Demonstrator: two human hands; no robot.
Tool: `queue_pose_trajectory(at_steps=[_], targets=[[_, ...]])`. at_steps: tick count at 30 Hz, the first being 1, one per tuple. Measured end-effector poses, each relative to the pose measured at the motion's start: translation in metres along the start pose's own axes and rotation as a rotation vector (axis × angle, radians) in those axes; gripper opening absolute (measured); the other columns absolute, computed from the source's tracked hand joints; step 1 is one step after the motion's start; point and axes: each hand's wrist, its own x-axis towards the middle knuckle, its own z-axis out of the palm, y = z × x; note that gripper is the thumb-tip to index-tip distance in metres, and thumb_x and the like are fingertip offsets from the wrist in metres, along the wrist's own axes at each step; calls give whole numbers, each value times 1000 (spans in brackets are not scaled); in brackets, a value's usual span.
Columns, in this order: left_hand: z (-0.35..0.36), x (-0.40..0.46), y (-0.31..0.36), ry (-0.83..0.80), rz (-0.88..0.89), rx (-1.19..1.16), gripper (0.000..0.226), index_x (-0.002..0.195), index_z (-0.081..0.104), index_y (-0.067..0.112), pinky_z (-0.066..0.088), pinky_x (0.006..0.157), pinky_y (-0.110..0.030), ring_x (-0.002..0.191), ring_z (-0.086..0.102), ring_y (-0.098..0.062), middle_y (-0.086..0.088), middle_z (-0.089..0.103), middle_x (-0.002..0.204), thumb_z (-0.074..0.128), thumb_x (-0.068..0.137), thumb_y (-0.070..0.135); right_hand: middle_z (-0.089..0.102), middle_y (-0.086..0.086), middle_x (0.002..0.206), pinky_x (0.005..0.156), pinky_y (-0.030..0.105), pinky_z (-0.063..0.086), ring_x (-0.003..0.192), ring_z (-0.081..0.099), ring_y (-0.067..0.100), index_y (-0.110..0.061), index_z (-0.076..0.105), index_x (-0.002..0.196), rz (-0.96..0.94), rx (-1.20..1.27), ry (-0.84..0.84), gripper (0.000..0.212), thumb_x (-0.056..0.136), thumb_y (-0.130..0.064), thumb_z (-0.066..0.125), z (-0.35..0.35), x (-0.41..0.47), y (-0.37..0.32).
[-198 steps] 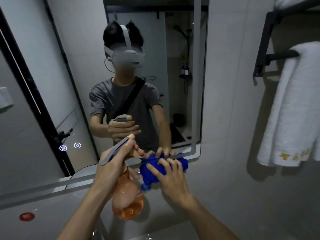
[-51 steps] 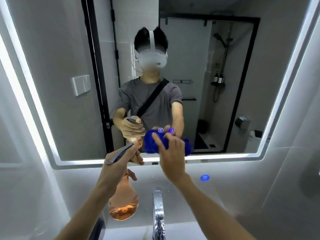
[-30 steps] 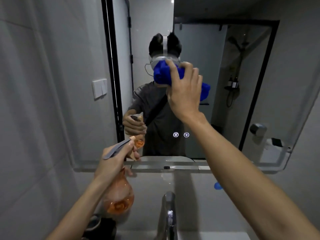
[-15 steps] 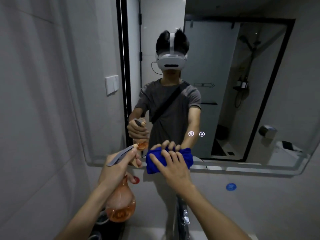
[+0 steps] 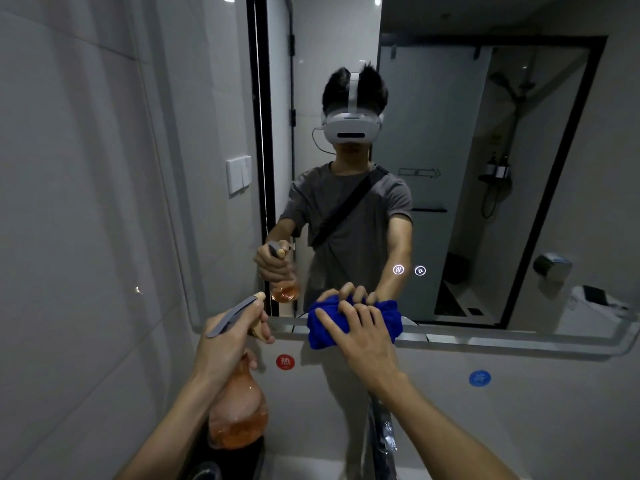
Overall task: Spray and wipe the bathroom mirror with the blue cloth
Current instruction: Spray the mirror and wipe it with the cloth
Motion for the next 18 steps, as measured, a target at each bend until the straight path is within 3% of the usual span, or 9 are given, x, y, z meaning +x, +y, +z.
queue_pose_trajectory(at_steps=[4,6,9,14,18], targets=[[-6,4,12,-3,52,-44,27,90,75,8,55,43,-31,73,74,-26,-18,74,80,65,92,33,41,16,125,82,48,50,99,57,35,-24,49,140,-40,-25,121,79,67,-23,81,-21,35,13],[-7,5,19,-14,66,-71,25,90,77,14,55,44,-30,75,75,-28,-18,75,82,67,87,37,41,18,125,84,49,46,101,53,39,-22,50,140,13,-45,263,65,78,-19,69,-44,71,25],[-13,6,30,-22,100,-122,26,90,77,10,56,45,-26,76,75,-29,-18,74,82,67,87,35,48,23,125,88,52,43,109,48,42,-19,46,143,129,-10,415,62,83,-18,61,-85,134,43],[-25,11,43,-11,149,-126,28,83,75,10,54,46,-24,80,74,-34,-22,73,83,67,88,36,52,18,121,85,45,38,103,49,34,-20,45,140,371,124,520,62,81,-35,50,-112,189,41],[-29,16,44,-22,133,-155,29,85,75,10,54,47,-23,79,74,-31,-21,73,84,69,86,38,40,20,130,96,52,35,115,44,41,-20,41,146,217,64,458,65,84,-34,54,-69,151,8]])
